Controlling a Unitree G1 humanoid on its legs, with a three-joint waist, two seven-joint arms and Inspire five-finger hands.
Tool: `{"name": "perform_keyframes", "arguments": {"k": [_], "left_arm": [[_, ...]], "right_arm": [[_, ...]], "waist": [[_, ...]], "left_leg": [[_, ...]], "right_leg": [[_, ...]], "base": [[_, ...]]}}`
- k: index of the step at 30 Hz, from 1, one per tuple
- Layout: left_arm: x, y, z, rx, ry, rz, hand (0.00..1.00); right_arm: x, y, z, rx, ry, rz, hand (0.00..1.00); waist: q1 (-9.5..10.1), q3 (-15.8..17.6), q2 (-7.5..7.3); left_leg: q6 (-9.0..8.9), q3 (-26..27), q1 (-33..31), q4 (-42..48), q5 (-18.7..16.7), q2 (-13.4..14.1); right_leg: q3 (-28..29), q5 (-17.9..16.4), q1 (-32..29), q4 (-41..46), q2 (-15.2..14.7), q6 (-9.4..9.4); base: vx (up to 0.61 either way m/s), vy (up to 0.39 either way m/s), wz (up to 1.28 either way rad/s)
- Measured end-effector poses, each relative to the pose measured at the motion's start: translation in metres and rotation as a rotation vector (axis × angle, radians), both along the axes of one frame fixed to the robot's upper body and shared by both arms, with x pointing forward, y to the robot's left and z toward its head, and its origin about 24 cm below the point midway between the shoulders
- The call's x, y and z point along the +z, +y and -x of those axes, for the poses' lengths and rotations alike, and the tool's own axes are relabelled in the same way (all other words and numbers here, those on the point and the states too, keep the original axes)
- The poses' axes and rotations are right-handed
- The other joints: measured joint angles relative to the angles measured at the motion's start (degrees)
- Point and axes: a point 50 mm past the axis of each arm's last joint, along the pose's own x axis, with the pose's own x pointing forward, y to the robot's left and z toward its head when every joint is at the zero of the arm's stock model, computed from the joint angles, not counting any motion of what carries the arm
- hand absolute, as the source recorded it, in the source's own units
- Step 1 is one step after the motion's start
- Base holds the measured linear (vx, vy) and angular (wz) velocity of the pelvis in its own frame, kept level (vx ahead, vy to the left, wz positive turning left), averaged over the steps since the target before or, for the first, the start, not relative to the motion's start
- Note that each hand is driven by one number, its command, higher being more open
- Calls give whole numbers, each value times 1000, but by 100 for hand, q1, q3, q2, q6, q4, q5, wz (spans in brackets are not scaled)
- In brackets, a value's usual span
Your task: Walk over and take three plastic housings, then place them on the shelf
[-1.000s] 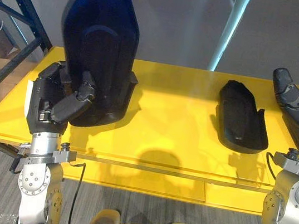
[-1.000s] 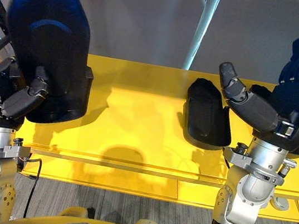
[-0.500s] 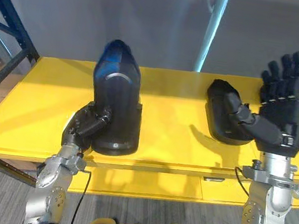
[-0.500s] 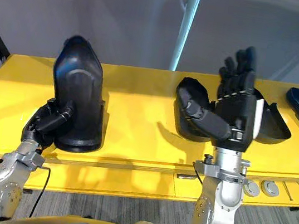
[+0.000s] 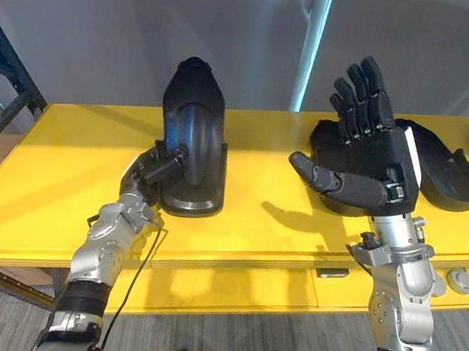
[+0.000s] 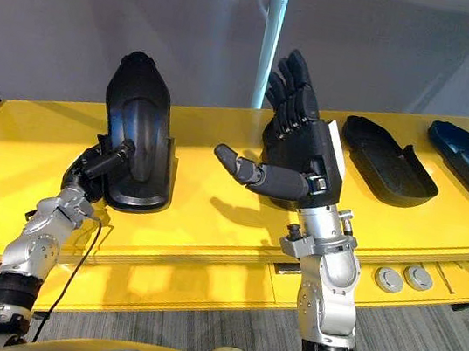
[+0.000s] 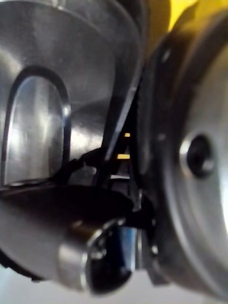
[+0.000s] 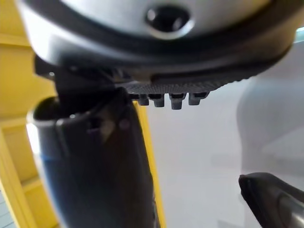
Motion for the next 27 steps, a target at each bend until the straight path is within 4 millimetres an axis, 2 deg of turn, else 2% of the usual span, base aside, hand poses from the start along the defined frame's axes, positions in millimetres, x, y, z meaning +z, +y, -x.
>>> {"name": "perform_keyframes", "arguments": {"k": [1, 2, 6, 16, 20, 27], "left_arm": [[-1, 0, -1, 0, 7, 4, 0], [-3, -1, -2, 1, 21, 6, 100], [-9, -2, -3, -2, 65, 4, 100], [-7, -4, -14, 74, 128, -64, 100], [-2, -2, -21, 135, 148, -227, 100], [10, 1, -35, 230, 176, -385, 100]], "right_arm": [[0, 1, 0, 5, -1, 1, 100], [0, 1, 0, 10, -2, 2, 100], [1, 3, -1, 23, -8, 5, 100], [4, 9, -3, 47, -17, -2, 100], [4, 10, -3, 43, -15, -10, 100], [5, 12, -4, 50, -15, -15, 100]], "waist": [[-6, -5, 8], [-13, -10, 17], [-26, -44, 89], [-101, -44, 90], [-151, -30, 83], [-172, 65, 55]], "left_leg": [[1, 0, 11, -34, 23, -3], [9, -3, 25, -76, 54, -8], [15, 23, 126, -253, 155, -23], [25, 29, 201, -415, 251, -35], [23, 34, 199, -417, 260, -30], [24, 33, 200, -416, 264, -30]], "right_leg": [[0, 2, -3, -3, 1, 4], [-1, 3, -5, -6, 1, 6], [6, 14, -5, -21, 6, 23], [15, 37, 6, -44, 11, 60], [21, 44, 15, -79, 18, 71], [23, 44, 12, -76, 21, 72]], "base": [[0, 0, 0], [0, 0, 0], [1, 1, -1], [0, 0, 0], [0, 0, 0], [0, 0, 0]]}}
